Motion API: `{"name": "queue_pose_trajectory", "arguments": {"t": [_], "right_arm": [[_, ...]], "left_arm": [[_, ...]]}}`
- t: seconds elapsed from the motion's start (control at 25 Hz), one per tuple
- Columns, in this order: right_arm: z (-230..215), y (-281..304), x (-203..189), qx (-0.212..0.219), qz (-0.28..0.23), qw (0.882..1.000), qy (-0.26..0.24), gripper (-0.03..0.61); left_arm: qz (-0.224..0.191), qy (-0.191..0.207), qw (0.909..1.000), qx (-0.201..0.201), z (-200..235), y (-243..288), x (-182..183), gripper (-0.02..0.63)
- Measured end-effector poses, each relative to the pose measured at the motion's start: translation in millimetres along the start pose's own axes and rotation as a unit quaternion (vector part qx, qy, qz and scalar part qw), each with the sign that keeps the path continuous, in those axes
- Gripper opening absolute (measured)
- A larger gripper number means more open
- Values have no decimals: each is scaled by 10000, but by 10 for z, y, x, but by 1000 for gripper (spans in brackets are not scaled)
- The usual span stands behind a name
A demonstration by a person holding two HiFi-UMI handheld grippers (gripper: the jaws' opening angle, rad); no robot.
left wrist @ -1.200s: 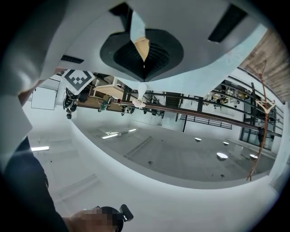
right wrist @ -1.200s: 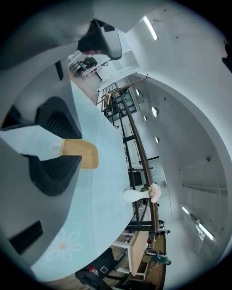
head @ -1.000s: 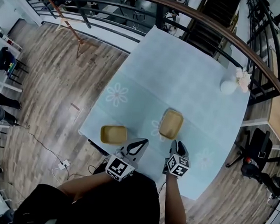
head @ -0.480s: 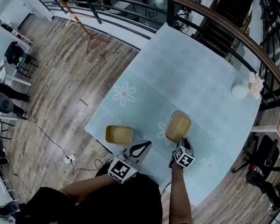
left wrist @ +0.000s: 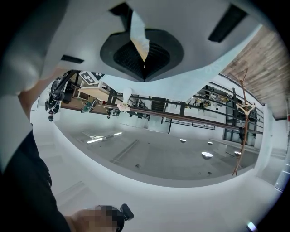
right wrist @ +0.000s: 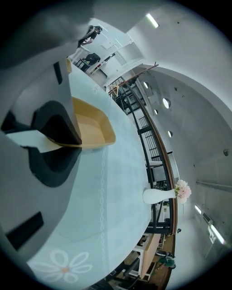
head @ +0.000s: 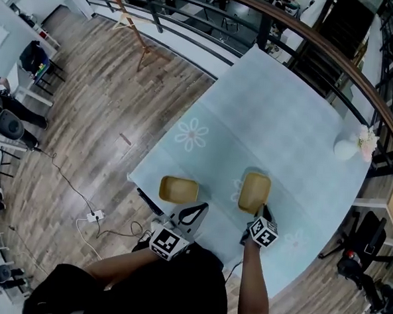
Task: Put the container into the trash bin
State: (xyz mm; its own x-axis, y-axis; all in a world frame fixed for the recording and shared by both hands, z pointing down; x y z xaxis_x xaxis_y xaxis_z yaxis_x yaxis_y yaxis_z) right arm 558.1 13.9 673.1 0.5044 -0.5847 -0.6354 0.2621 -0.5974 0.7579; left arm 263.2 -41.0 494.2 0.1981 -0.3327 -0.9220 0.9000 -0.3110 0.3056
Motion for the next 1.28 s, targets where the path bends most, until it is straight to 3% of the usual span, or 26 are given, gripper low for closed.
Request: {"name": "queue_pose_trajectory", "arguments": {"t": [0.24, 0.48, 1.04, 1.28], "right_arm": [[399, -445, -33, 323, -250, 9991, 99, 43], [1181, -758, -136, 933, -476, 9898, -966, 43], [3099, -1555, -1158, 1844, -371, 9657, -1789, 43], [3648, -1853, -1638, 2055, -284, 9576, -1998, 42]], "left_arm": [[-264, -109, 9990, 336, 92, -603, -102, 9], [-657, -329, 9928, 947, 222, -1319, -239, 9], [-1127, -467, 9795, 1604, 429, -3274, -641, 9], [-1275, -663, 9703, 1947, 485, -3934, -865, 9]]}}
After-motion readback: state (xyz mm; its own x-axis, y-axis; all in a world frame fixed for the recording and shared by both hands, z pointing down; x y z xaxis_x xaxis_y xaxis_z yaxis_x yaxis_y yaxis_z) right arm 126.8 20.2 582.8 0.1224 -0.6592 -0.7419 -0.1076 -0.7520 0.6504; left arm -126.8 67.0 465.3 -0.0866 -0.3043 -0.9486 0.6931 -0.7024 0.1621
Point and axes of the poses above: the fingertips, and each gripper's own axes: y forward along the fingers, z to its left, x out of its top, the point moved 9 cm from there along -y, backward along the fingers, and after that the axes turned 12 degrees about -x, right-handed, at the moved point
